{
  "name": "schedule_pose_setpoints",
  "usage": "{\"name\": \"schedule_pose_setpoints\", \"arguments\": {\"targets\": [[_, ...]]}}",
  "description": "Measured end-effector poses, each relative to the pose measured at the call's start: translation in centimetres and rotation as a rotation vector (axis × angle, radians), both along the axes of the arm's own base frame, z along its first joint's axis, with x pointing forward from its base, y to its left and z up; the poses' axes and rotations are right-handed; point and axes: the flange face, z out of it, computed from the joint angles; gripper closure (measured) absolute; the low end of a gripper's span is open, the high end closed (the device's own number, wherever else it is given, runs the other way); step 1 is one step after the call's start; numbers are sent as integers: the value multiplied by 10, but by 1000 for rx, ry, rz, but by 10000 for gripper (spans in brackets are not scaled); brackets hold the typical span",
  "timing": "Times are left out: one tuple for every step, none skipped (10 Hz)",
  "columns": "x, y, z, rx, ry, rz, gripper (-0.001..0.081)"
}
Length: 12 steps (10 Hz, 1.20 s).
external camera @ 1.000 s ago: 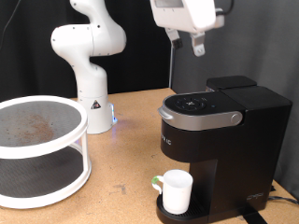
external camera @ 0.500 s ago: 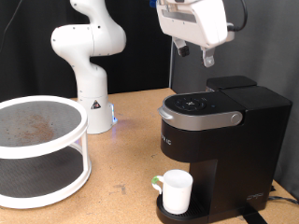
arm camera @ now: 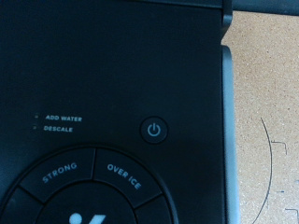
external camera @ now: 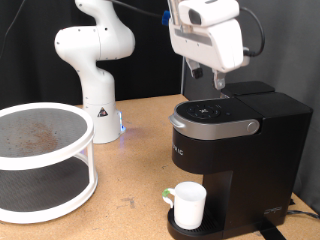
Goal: Make a cup of coffee with the keurig machine
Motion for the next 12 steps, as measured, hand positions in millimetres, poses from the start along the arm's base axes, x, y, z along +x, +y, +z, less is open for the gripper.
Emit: {"name": "schedule_pose_setpoints", "arguments": {"targets": [[-2,1,-8,-3,-1,-1,130],[-4,2,-16,-6,9,2,270],[-8,3,-23,-9,20,10,408],[-11,4,-31,-12,27,19,408],[-13,5,-38,-14,26,25,589],[-15,6,-44,-16,23,26,719],[-15,7,-47,-17,10,23,719],[-14,8,-48,-18,-5,19,788],[-14,7,-48,-18,-13,17,800],[-13,7,-50,-18,-10,15,800],[-13,7,-52,-18,-4,14,800],[-14,7,-56,-18,13,14,805]]}}
